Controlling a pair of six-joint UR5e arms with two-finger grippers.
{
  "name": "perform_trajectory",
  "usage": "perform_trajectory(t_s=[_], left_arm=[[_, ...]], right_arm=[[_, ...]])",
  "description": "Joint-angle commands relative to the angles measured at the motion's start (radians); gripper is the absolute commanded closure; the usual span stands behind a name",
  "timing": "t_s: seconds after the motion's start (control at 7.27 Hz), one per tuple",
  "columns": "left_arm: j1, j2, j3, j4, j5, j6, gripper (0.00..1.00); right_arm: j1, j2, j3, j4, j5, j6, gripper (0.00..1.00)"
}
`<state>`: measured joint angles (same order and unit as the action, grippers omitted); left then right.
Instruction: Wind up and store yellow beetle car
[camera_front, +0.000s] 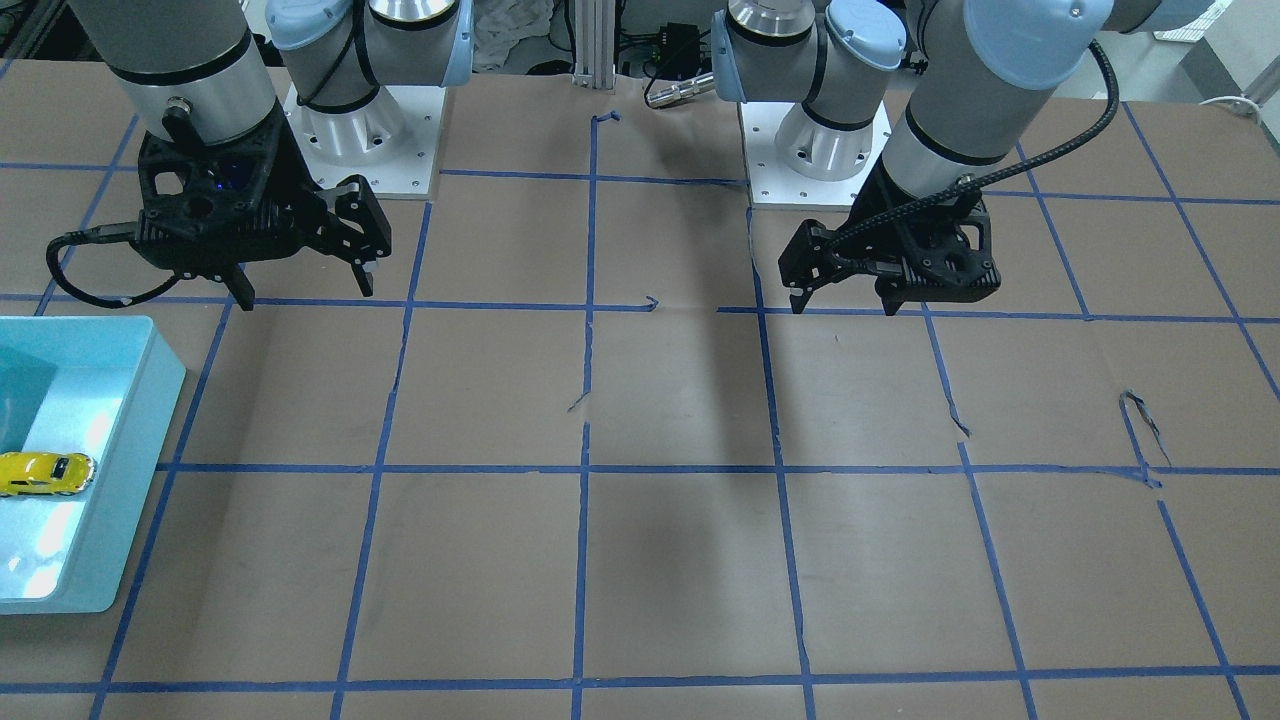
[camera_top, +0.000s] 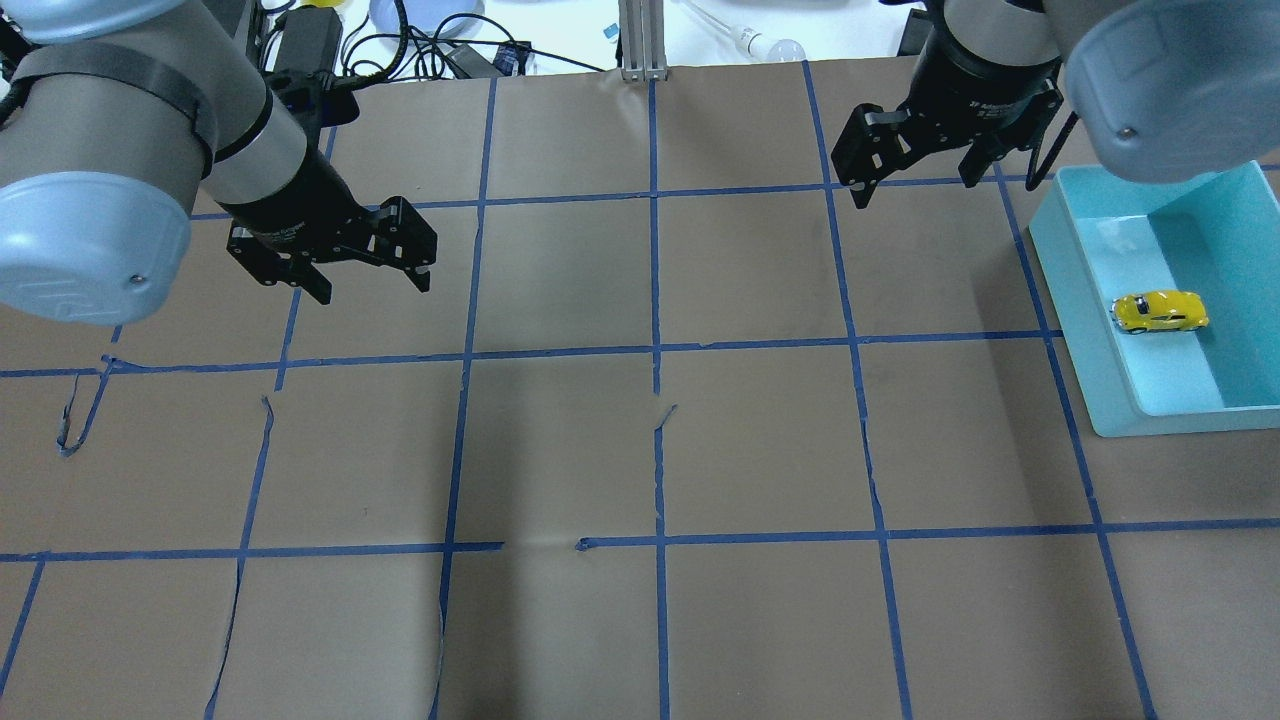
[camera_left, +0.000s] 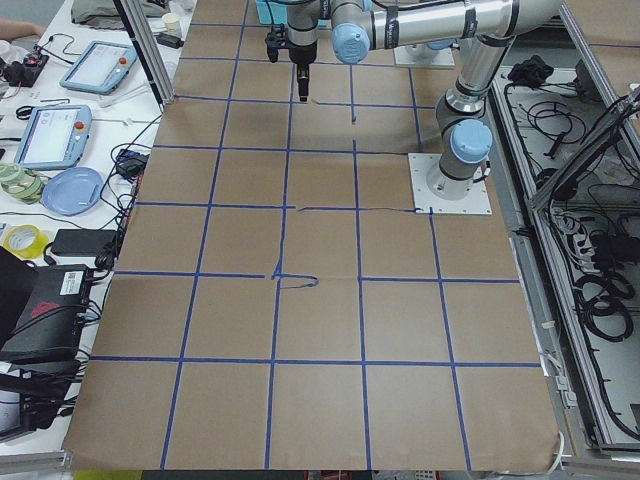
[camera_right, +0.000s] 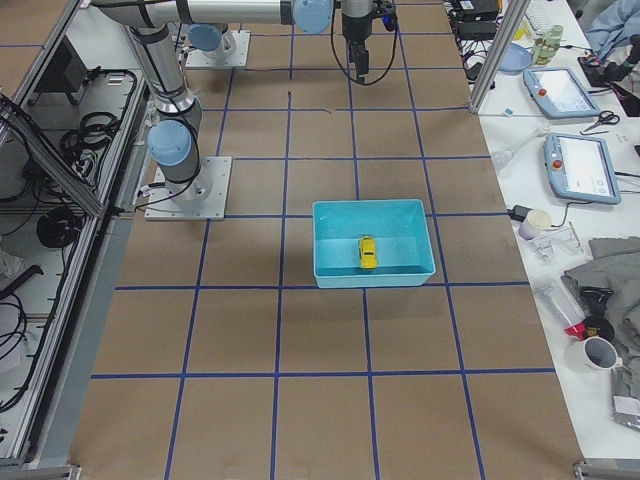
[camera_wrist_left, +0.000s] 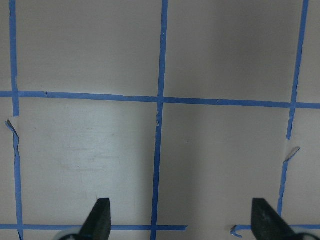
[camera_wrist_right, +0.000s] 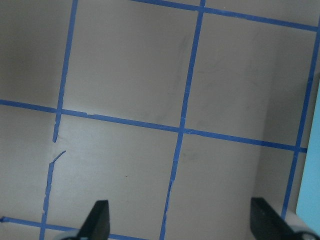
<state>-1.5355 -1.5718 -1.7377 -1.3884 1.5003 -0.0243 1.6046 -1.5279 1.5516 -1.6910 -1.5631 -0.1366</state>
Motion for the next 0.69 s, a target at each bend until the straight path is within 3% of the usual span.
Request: perform_trajectory(t_s=[0.0, 0.55], left_arm=[[0.0, -0.002, -0.002, 0.029, 0.0, 0.003, 0.0], [0.0, -0.005, -0.014, 0.037, 0.0, -0.009, 0.0]], right_arm=[[0.0, 0.0, 0.001, -0.001, 0.0, 0.0, 0.0], [0.0, 0.0, 0.001, 0.001, 0.0, 0.0, 0.0]])
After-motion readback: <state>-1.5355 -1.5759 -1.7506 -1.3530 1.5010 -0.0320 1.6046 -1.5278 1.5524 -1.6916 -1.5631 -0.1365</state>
